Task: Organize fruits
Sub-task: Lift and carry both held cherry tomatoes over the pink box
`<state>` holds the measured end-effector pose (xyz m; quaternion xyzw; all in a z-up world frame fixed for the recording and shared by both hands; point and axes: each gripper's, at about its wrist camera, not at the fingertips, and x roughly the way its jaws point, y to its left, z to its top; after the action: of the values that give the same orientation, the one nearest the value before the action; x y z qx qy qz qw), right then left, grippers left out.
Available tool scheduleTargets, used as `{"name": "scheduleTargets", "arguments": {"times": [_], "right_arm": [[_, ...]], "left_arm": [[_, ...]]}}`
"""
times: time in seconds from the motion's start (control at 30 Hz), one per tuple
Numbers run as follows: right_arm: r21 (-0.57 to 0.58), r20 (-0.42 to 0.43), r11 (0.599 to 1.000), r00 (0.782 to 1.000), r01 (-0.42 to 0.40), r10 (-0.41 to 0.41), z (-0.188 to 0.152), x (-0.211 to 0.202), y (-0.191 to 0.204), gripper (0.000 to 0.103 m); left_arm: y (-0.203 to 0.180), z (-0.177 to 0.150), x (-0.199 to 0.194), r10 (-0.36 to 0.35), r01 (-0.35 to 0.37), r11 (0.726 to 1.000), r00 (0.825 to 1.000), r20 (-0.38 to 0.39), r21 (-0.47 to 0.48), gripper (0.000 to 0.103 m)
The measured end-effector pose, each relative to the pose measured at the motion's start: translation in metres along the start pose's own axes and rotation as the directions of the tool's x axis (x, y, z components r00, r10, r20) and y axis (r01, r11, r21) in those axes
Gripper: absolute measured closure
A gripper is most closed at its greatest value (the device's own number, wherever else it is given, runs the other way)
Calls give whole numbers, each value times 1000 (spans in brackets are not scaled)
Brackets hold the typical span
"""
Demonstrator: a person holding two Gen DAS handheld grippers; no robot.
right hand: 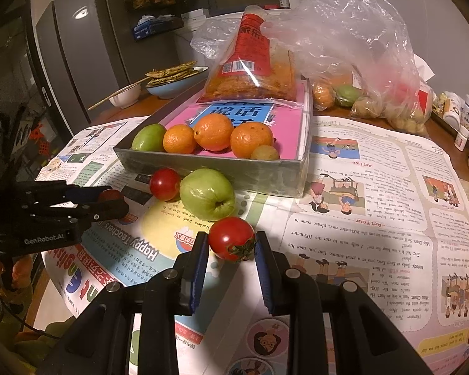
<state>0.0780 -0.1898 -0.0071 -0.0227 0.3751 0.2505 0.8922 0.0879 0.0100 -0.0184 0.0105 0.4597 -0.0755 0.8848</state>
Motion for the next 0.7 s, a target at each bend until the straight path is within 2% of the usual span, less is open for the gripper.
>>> {"name": "scheduleTargets", "arguments": {"times": [0.17, 0.3, 0.53, 0.7], "right_arm": [[1, 9, 1000, 1000, 5, -5, 4, -2, 0, 73], [-1, 23, 1000, 1000, 11, -11, 11, -6, 0, 73], [6, 55, 999, 998, 33, -33, 25, -15, -7, 73], [10, 81, 999, 995, 50, -50, 36, -21, -13, 73]], "left_arm": [[-1, 4, -3, -17, 17, 1000, 1000, 14, -7, 74], [-4, 16, -16, -43, 44, 999, 998, 54, -5, 74], [-16, 39, -28, -35, 33, 999, 993, 114, 21, 74], [-19, 51, -22, -42, 41, 999, 994, 97, 12, 74]]}}
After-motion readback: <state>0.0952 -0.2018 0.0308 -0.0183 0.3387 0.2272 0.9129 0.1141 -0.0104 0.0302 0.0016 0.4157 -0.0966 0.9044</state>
